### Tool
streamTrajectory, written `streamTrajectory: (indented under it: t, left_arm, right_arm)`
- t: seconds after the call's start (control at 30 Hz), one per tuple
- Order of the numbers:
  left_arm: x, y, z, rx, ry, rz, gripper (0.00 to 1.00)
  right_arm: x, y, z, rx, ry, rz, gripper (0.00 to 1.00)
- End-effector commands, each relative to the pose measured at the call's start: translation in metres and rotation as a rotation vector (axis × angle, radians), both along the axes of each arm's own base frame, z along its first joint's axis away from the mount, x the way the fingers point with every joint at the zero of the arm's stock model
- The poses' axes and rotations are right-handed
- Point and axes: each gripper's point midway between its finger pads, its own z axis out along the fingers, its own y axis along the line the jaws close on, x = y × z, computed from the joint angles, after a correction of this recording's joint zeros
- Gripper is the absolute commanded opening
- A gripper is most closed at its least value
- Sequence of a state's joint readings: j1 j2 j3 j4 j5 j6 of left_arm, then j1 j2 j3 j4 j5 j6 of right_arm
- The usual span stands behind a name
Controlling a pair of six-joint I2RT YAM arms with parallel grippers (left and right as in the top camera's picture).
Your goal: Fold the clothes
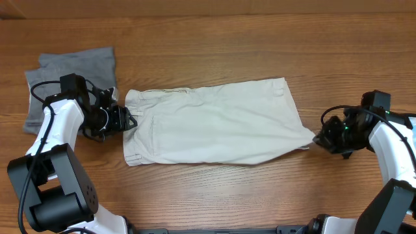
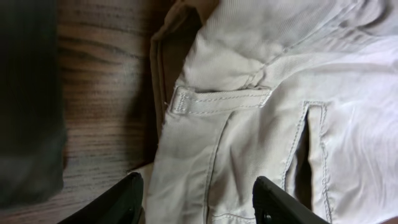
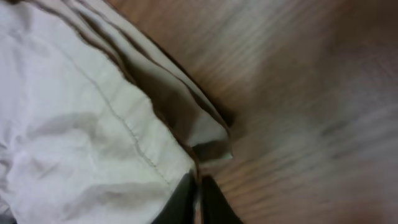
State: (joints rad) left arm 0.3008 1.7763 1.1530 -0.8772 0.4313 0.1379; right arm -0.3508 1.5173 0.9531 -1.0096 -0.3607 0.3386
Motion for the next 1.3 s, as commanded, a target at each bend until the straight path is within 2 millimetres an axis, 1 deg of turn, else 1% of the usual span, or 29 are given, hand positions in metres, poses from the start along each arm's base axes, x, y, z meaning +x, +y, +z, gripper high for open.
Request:
streamTrajectory:
  t: [0.0,0.07,0.1,0.17,0.2,0.23,0.3,0.37,0.43,0.47,0.6,0.73,0.8,0.83,0.9,1.03,1.13,1.2,1.27]
  left_arm:
    - [0.011,-0.001,0.015,-0.011,-0.060,-0.006,0.59]
    - [0.015,-0.003,0.019,-0.029,-0.081,-0.018,0.60]
    - [0.017,-0.004,0.022,-0.035,-0.090,-0.022,0.63]
    - [0.023,-0.003,0.030,-0.031,-0.110,-0.027,0.65]
    - [0.027,-0.002,0.035,-0.029,-0.123,-0.031,0.66]
    - [0.031,-0.001,0.040,-0.024,-0.138,-0.035,0.67]
    - [0.040,0.002,0.051,-0.012,-0.172,-0.043,0.67]
    - [0.051,0.005,0.061,0.002,-0.213,-0.049,0.68]
    - [0.060,0.004,0.065,0.009,-0.258,-0.060,0.71]
    - [0.064,0.002,0.066,0.015,-0.277,-0.074,0.73]
    - [0.081,-0.013,0.067,0.055,-0.356,-0.149,0.77]
    - [0.097,-0.016,0.065,0.160,-0.395,-0.176,0.79]
    - [0.100,-0.019,0.060,0.185,-0.393,-0.187,0.80]
    - [0.100,-0.019,0.056,0.195,-0.382,-0.189,0.78]
    - [0.099,-0.019,0.047,0.199,-0.357,-0.192,0.71]
    - [0.093,-0.022,0.028,0.169,-0.293,-0.189,0.56]
    - [0.090,-0.027,0.020,0.134,-0.271,-0.196,0.42]
    - [0.090,-0.030,0.019,0.114,-0.269,-0.199,0.27]
    - [0.090,-0.031,0.019,0.112,-0.269,-0.200,0.23]
  right_arm:
    - [0.000,-0.014,0.004,-0.082,0.003,-0.020,0.44]
    - [0.007,-0.017,0.006,-0.085,-0.026,-0.027,0.44]
    - [0.016,-0.017,0.009,-0.073,-0.068,-0.028,0.43]
    - [0.042,-0.010,0.024,-0.015,-0.198,-0.001,0.37]
    - [0.060,-0.003,0.037,0.029,-0.305,0.046,0.35]
    - [0.073,0.002,0.047,0.054,-0.389,0.082,0.35]
    - [0.093,0.006,0.059,0.059,-0.493,0.106,0.35]
    - [0.105,0.011,0.065,0.039,-0.551,0.141,0.36]
    - [0.116,0.021,0.065,0.022,-0.586,0.180,0.37]
    - [0.121,0.025,0.063,0.008,-0.595,0.197,0.40]
    - [0.138,0.029,0.043,-0.089,-0.579,0.210,0.49]
    - [0.153,0.032,0.026,-0.069,-0.578,0.187,0.51]
    - [0.162,0.039,0.020,-0.014,-0.604,0.195,0.51]
    - [0.165,0.044,0.018,0.016,-0.620,0.209,0.51]
    - [0.171,0.052,0.011,0.052,-0.634,0.230,0.51]
    - [0.175,0.066,-0.010,0.069,-0.620,0.264,0.54]
    - [0.177,0.076,-0.013,0.056,-0.645,0.323,0.55]
    - [0.179,0.081,-0.012,0.052,-0.661,0.345,0.55]
    - [0.182,0.085,-0.010,0.041,-0.677,0.356,0.55]
